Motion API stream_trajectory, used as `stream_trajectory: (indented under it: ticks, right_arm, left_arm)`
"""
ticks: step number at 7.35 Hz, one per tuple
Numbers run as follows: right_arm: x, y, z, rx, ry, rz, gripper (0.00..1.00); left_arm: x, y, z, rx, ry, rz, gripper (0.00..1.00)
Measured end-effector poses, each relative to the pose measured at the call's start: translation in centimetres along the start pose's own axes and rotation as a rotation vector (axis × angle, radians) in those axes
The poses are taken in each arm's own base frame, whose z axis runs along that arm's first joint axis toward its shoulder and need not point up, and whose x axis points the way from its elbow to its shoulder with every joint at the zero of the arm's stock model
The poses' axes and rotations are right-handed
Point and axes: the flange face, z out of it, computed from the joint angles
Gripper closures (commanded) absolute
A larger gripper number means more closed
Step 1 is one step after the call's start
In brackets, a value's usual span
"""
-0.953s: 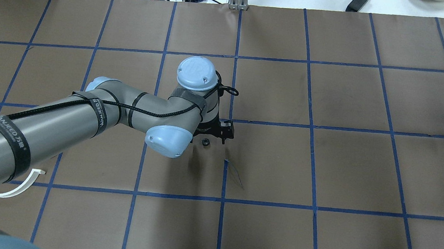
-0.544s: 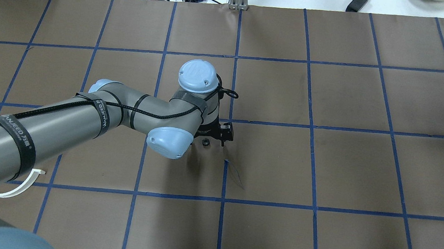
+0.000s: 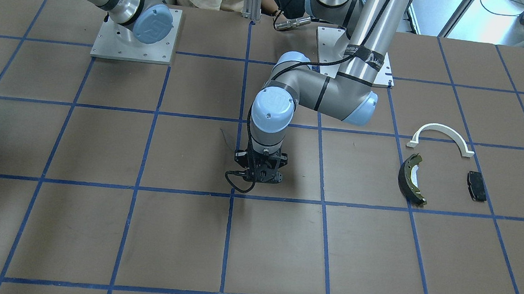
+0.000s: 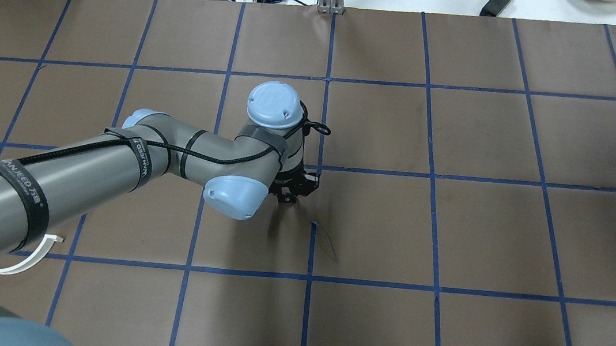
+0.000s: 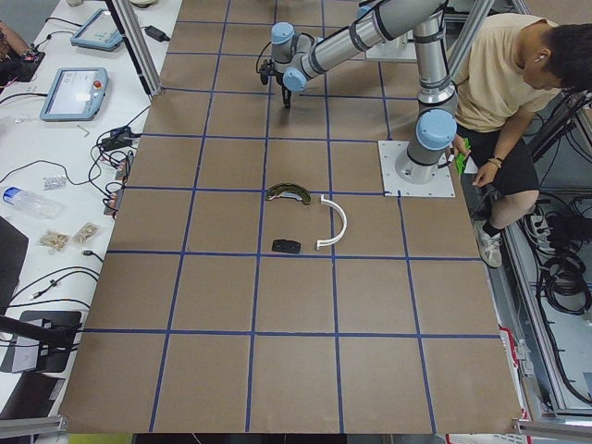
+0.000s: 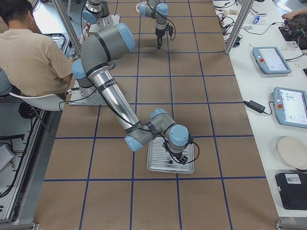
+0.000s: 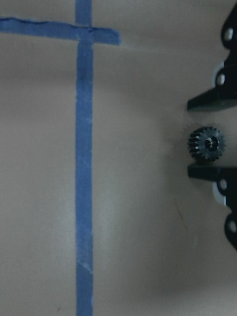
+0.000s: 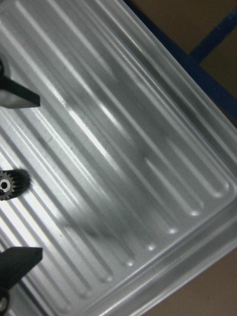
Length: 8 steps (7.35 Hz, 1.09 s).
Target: Place bearing gear from tray to pile
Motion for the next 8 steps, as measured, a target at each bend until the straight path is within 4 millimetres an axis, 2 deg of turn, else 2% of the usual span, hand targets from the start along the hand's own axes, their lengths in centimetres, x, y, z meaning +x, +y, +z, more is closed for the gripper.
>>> stream_trajectory:
  ticks: [1, 2, 3, 4, 5, 7, 8]
  right_arm:
    - [-0.1, 0.1, 0.2, -0.007, -0.006, -0.047, 0.0]
    - [-0.1, 0.3, 0.6, -0.023, -0.015, -0.077, 0.01]
    - [-0.2, 0.5, 0.9, -0.038, -0.023, -0.09, 0.02]
    - [-0.1, 0.6, 1.1, -0.046, -0.027, -0.099, 0.09]
    - [-0.2, 0.8, 1.2, -0.065, -0.031, -0.112, 0.09]
    - [-0.2, 1.2, 1.5, -0.101, -0.044, -0.16, 0.21]
    - [-0.2, 1.2, 1.9, -0.104, -0.051, -0.177, 0.33]
  left_arm:
    - [-1.1, -0.8, -1.1, 0.014, -0.002, -0.003, 1.0]
    - [-3.9, -2.1, -2.5, 0.011, -0.018, -0.004, 1.0]
    - [-8.0, -3.4, -4.4, -0.004, -0.043, 0.011, 1.0]
    - [-12.5, -4.1, -6.2, -0.024, -0.077, 0.036, 1.0]
    - [-17.6, -4.6, -7.6, -0.05, -0.112, 0.065, 1.0]
    - [-27.9, -4.8, -8.8, -0.104, -0.117, 0.129, 1.0]
    - [-32.7, -4.4, -8.7, -0.125, -0.106, 0.166, 1.0]
